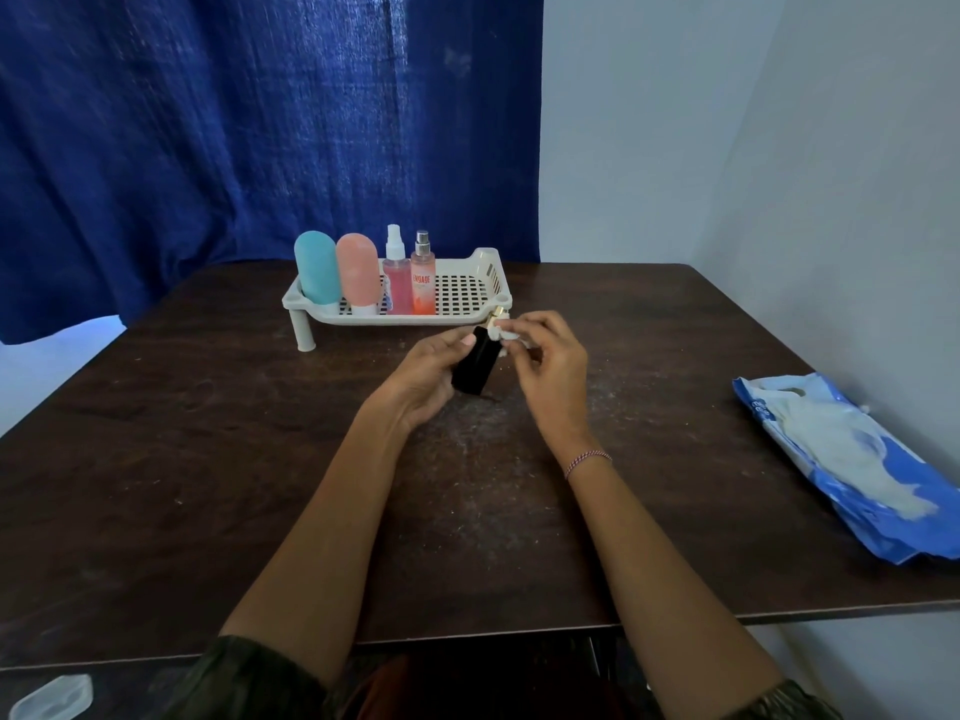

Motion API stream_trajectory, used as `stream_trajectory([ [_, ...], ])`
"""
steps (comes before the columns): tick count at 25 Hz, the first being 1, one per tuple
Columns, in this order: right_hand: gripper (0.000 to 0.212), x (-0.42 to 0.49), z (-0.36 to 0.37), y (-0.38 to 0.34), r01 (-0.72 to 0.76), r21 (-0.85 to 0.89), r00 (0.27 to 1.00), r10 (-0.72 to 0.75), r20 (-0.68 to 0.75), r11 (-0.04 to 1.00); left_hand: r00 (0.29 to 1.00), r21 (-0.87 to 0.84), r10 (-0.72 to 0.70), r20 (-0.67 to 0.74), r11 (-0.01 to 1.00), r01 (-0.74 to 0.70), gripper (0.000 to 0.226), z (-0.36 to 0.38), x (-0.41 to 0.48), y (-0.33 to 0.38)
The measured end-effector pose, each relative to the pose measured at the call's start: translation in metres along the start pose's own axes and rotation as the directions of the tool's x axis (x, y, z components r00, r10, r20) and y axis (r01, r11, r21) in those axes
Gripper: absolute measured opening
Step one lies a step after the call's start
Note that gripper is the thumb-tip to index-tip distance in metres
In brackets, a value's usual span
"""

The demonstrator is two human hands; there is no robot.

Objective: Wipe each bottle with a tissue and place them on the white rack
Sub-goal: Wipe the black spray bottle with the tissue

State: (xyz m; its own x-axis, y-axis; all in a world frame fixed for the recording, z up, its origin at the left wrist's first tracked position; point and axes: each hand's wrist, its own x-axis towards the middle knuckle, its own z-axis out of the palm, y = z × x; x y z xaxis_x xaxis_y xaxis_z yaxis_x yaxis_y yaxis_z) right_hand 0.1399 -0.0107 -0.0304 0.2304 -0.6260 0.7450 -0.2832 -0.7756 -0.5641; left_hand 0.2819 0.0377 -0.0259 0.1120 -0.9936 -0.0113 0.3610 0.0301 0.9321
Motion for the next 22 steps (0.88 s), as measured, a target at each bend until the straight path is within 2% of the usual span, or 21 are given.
stream_trajectory([
  [3,0.027,-0.0015,0.0041,-0.0002,0.072,-0.083,0.992,-0.063,0.107,0.994,1.0,0.07,0.021,-0.023,0.997,-0.019,0.027,-0.001,-0.001,0.0003],
  [5,0.026,-0.0013,0.006,0.0003,0.074,-0.092,0.991,-0.063,0.122,0.993,0.998,0.078,0.037,-0.046,0.996,-0.033,0.029,-0.0009,-0.001,0.0004],
  [9,0.018,0.0009,0.0026,0.0041,-0.026,0.054,0.997,0.022,0.069,0.998,0.996,0.014,0.067,-0.057,0.998,-0.066,0.032,-0.0009,-0.0001,0.0004],
  [13,0.018,0.0016,0.0033,0.0075,-0.105,0.089,0.993,0.099,0.066,0.991,0.995,0.007,0.027,-0.097,1.0,-0.026,0.023,0.0008,-0.0018,0.0011],
  [17,0.021,0.0009,0.0057,0.0094,-0.133,0.075,0.988,0.126,0.084,0.988,0.981,0.08,0.014,-0.195,0.997,0.002,0.022,0.004,-0.0028,0.0024],
  [19,0.021,0.0006,0.0063,0.0093,-0.137,0.059,0.988,0.133,0.072,0.989,0.979,0.135,0.04,-0.2,0.991,-0.013,0.023,0.0054,-0.0038,0.0024],
  [22,0.02,0.0009,0.0048,0.0088,-0.136,0.038,0.99,0.134,0.044,0.99,0.976,0.309,0.096,-0.197,0.951,-0.031,0.022,0.0072,-0.0054,0.0028],
])
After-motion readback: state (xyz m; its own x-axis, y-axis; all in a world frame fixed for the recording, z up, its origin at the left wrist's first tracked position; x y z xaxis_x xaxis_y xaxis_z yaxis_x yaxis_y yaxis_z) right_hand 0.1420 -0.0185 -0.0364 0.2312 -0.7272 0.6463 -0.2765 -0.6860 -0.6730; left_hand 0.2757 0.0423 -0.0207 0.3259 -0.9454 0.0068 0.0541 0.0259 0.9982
